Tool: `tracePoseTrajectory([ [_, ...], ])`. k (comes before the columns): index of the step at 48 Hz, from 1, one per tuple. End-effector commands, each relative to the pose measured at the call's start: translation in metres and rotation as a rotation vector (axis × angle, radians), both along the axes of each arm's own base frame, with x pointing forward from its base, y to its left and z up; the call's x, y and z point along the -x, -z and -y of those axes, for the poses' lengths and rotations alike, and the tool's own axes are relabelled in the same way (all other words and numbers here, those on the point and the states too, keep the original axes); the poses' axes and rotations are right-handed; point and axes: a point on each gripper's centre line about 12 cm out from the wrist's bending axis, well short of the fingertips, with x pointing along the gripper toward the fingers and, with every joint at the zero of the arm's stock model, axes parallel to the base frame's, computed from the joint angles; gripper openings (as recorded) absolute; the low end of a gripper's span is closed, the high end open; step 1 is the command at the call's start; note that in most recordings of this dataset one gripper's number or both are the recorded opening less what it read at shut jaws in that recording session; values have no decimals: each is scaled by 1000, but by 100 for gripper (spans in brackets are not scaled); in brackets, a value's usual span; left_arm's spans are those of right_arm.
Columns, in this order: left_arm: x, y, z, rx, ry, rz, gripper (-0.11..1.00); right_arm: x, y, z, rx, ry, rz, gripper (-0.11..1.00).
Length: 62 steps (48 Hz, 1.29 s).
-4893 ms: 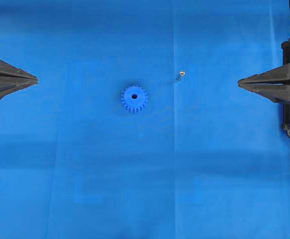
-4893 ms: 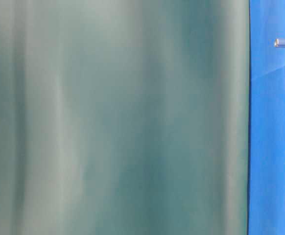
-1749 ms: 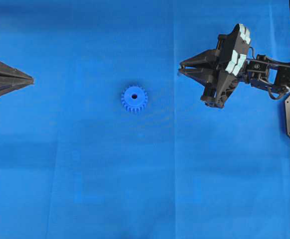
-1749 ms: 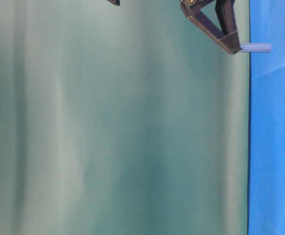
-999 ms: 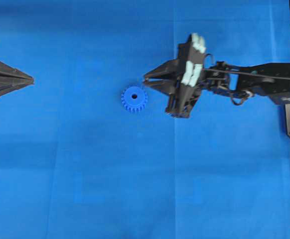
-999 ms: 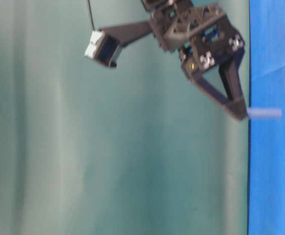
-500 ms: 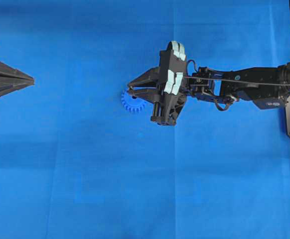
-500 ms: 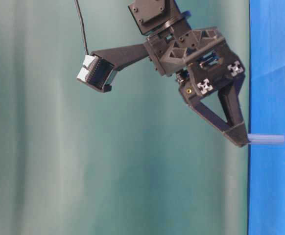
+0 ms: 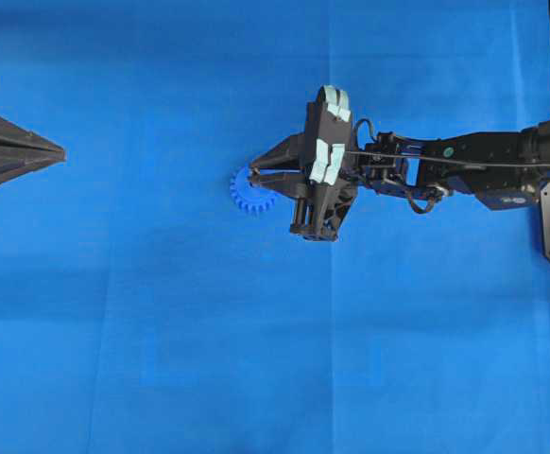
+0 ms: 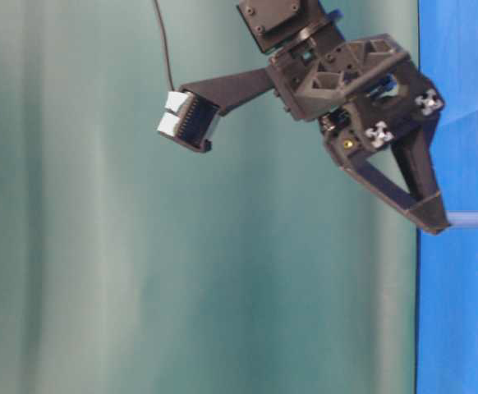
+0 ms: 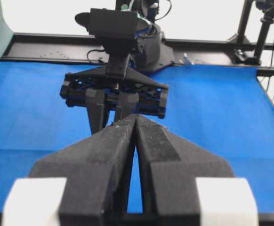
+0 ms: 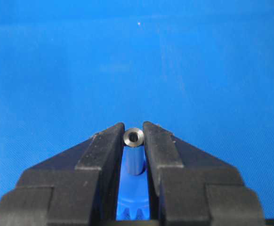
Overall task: Insert the shaft placed at a random location into the center hole of the small gear at another random location.
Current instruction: 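Align the shaft above the gear's center hole and lower it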
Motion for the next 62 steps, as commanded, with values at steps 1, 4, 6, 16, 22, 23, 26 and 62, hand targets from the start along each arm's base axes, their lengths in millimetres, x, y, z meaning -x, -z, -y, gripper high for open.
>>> tracePoseTrajectory([
  [1,-1,-4,0,1,-1,11,0,-2,-6,0,9,-3,25,3],
  [4,-1,-4,0,0,-1,14,0,-2,-5,0,9,0,26,3],
  [6,-1,-4,0,1,-1,12,0,-3,-4,0,9,0,26,3],
  [16,-1,-4,0,0,-1,11,0,-3,0,0,11,1,23,3],
  [22,-1,-4,0,1,-1,14,0,-4,4,1,12,3,21,3],
  [23,-1,-4,0,1,-1,12,0,-4,4,1,13,4,22,3],
  [26,-1,-4,0,0,-1,12,0,-5,6,1,13,6,22,3],
  [62,-1,-4,0,5,-1,11,0,-9,27,2,11,12,-9,3],
])
